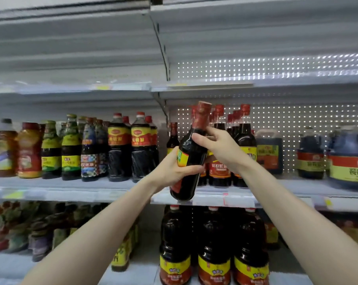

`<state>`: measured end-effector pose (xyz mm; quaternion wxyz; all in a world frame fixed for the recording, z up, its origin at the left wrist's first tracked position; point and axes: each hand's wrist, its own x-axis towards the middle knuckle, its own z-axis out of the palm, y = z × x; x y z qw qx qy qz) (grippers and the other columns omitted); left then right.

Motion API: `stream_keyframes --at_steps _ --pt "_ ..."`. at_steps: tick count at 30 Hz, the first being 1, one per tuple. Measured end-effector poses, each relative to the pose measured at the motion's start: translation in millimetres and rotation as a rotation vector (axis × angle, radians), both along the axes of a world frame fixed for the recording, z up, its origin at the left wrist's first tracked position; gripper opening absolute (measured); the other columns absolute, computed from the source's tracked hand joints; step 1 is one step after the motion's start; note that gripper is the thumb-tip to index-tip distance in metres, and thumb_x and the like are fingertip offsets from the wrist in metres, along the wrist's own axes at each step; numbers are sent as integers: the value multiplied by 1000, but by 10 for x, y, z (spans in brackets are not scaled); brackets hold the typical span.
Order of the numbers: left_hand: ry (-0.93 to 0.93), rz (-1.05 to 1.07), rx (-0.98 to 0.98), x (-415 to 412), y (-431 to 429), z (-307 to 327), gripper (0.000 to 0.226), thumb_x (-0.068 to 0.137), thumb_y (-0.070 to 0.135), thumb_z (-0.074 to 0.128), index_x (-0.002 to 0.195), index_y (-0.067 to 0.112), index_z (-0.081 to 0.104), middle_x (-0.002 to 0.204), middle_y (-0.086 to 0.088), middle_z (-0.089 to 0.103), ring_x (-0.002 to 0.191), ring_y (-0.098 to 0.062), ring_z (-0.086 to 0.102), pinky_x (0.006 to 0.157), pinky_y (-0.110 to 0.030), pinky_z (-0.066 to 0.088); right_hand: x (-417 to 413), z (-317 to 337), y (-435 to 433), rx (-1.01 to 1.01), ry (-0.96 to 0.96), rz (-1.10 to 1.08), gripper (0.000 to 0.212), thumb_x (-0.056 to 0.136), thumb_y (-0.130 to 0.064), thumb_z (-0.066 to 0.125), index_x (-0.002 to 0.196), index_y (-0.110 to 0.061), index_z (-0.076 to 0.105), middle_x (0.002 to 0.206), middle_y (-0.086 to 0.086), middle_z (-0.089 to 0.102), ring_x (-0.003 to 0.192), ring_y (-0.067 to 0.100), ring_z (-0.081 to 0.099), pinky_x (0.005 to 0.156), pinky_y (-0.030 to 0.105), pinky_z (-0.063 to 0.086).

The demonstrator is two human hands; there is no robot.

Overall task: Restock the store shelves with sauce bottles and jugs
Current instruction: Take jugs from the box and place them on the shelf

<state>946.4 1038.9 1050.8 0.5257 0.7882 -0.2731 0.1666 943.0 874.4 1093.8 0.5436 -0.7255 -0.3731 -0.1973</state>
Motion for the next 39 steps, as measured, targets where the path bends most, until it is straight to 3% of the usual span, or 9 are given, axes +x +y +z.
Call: stream_keyframes --at_steps 5,12,17,23,29,33,37,39 --pt "53 -43 -1 310 503 82 58 79 25 77 128 23 45 114 4 65 106 -10 63 91 -30 51 268 85 469 6 -37 -73 6 94 -26 60 96 -26 66 99 -3 72 96 13 68 90 35 53" --pt "26 -30 -93 721 931 -18 54 82 15 74 129 27 51 112 -2 65 101 -13 64 78 -20 51 675 169 864 -25 -15 -118 8 94 -28 59 99 -25 65 98 -4 70 94 11 67 82 29 52" --pt "40 -79 -129 965 976 -106 51 85 10 70 129 28 52 104 6 67 98 -6 64 76 -17 51 952 133 992 -60 5 -168 22 94 -28 60 111 -15 66 103 -3 70 98 12 66 91 31 50" --pt "59 -130 -156 1185 961 -210 43 87 6 67 124 23 55 94 9 68 87 1 65 74 -17 51 1159 86 1013 -122 35 -239 23 95 -33 58 114 -21 63 110 -7 66 106 12 61 97 33 47" --pt "101 -148 -148 1314 1000 -266 35 89 12 67 117 31 58 85 9 67 86 -7 65 69 -20 52 1300 73 1065 -165 64 -328 30 93 -39 59 112 -17 66 106 -1 70 103 18 64 98 44 48" --pt "163 -153 -163 1365 1017 -277 35 90 17 66 120 32 58 100 -4 67 96 -19 67 76 -34 58 1343 96 1110 -187 56 -380 31 93 -41 58 108 -16 66 104 1 69 101 18 64 95 41 50" --pt "187 -151 -154 1399 1012 -298 32 90 20 66 118 33 57 99 -1 67 96 -16 67 82 -38 57 1332 105 1131 -221 32 -415 39 95 -38 56 118 -7 62 101 -2 63 104 18 59 79 27 46" --pt "190 -147 -135 1420 1007 -293 31 90 21 66 117 34 58 99 1 67 97 -17 67 85 -41 57 1358 88 1110 -222 36 -433 40 96 -38 55 116 -3 62 104 6 65 106 23 61 81 31 47"
